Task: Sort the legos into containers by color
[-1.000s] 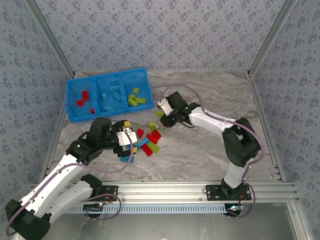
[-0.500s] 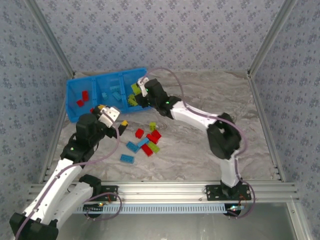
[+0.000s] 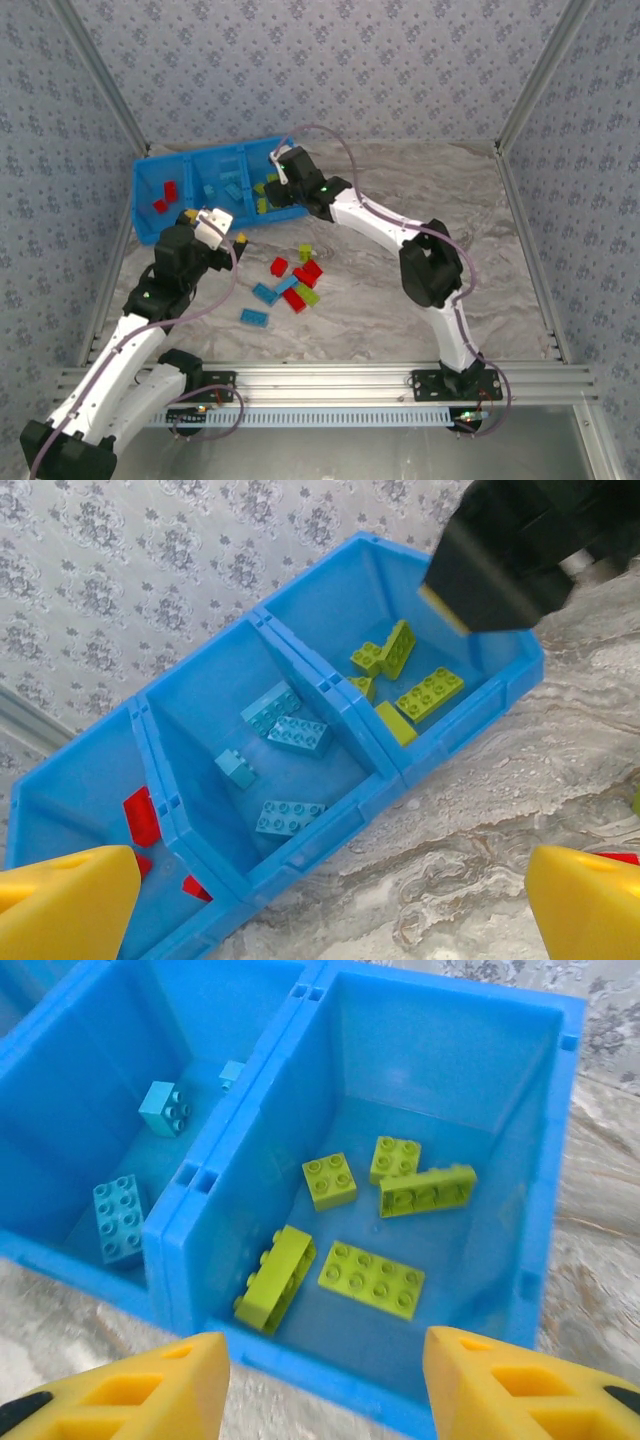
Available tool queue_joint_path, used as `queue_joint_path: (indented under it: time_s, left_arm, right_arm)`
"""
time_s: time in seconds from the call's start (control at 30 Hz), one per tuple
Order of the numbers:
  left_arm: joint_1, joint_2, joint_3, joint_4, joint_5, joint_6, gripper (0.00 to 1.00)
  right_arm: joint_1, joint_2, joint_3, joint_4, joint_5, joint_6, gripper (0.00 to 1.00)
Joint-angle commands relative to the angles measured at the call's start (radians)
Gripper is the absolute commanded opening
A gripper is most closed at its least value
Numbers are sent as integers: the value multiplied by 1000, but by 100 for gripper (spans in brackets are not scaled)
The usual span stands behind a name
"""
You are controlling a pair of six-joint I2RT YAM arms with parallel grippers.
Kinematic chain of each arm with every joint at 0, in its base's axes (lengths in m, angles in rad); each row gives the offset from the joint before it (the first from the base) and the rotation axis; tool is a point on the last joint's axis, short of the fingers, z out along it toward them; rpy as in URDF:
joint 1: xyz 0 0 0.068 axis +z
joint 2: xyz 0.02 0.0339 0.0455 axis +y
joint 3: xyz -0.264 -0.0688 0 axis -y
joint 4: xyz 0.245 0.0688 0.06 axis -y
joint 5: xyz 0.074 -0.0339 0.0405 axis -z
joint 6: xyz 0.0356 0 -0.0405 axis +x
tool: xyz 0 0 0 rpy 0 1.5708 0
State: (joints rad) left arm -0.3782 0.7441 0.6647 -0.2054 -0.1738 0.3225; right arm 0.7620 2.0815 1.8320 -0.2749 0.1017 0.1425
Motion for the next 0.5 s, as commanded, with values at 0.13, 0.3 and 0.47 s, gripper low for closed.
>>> queue_joint_path:
  time_s: [0.13, 0.3, 0.47]
  left_arm:
    - [39, 9, 74, 0, -112, -319, 99]
    - [40, 23, 122, -249, -154, -984, 89]
    - [30, 69, 112, -497, 66, -1461, 74]
  right_arm:
    - [13, -414, -320, -2, -176, -38, 70]
    - [37, -671, -592, 3, -267, -55, 81]
    - [56, -868, -819, 10, -321, -34, 89]
